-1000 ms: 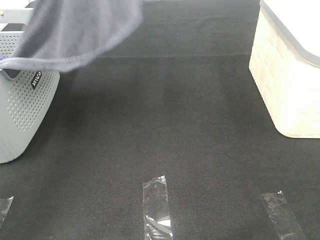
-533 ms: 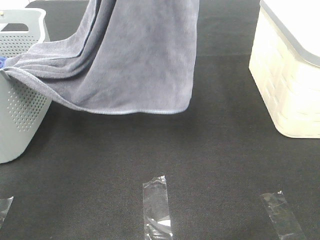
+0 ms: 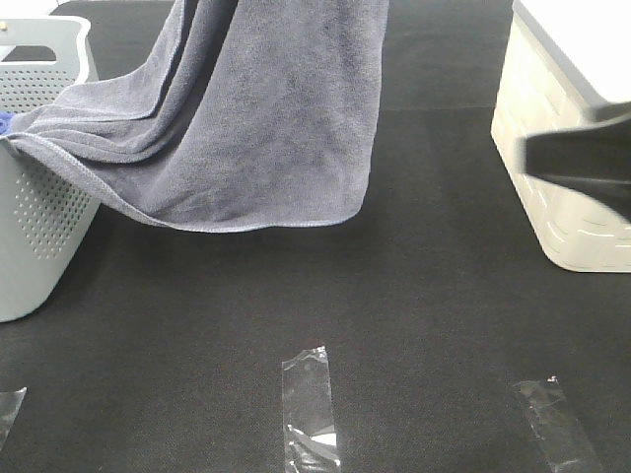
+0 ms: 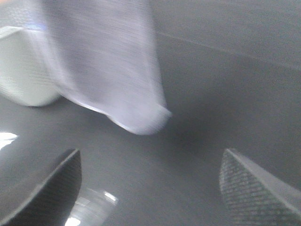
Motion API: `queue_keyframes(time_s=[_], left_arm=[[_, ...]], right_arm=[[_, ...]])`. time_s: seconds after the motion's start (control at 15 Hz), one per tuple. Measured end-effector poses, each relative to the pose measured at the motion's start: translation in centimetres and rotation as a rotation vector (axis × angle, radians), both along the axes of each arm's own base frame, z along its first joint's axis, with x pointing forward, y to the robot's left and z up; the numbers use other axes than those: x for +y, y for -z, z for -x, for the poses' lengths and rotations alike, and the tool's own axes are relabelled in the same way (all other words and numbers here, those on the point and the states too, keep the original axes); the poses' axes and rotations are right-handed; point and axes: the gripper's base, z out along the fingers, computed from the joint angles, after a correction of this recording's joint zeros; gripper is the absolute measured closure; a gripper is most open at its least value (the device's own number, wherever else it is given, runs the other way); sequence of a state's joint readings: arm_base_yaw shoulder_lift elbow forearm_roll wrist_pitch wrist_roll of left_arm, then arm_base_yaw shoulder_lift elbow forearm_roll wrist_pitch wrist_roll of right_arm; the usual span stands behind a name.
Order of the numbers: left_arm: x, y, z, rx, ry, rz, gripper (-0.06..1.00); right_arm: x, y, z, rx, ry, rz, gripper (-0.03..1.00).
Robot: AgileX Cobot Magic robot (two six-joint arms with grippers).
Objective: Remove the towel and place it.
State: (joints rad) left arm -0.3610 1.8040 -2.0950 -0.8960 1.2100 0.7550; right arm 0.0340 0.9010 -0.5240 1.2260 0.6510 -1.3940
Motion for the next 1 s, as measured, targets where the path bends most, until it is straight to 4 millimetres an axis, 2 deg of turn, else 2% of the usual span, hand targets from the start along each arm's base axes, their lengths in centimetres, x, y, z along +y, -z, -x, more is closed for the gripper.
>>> queue_keyframes(time_s=[0.2, 0.53, 0.67, 0.8, 1.0], left_arm=[[0.0, 0.0, 0.1, 0.003, 0.006, 0.005, 0.94], [0.0, -0.1, 0.1, 0.003, 0.008, 0.008, 0.94], [-0.1, -0.1, 0.1, 0.004, 0.009, 0.011, 0.94], [-0.1, -0.1, 0.1, 0.003, 0.010, 0.012, 0.94], [-0.1, -0.1, 0.1, 0.003, 0.010, 0.012, 0.94]], right_arm=[[1.6, 1.5, -2.4, -0.042, -0.217, -0.105, 0.21], [2.4, 5.7, -6.2, -0.009, -0.299, -0.257, 0.21], [3.1, 7.1, -7.0, 0.018, -0.349, -0.268, 0.21], [4.9, 8.3, -7.6, 0.027, -0.427, -0.234, 0.21], [6.0, 10.5, -9.4, 0.077, -0.415, -0.144, 0.21]])
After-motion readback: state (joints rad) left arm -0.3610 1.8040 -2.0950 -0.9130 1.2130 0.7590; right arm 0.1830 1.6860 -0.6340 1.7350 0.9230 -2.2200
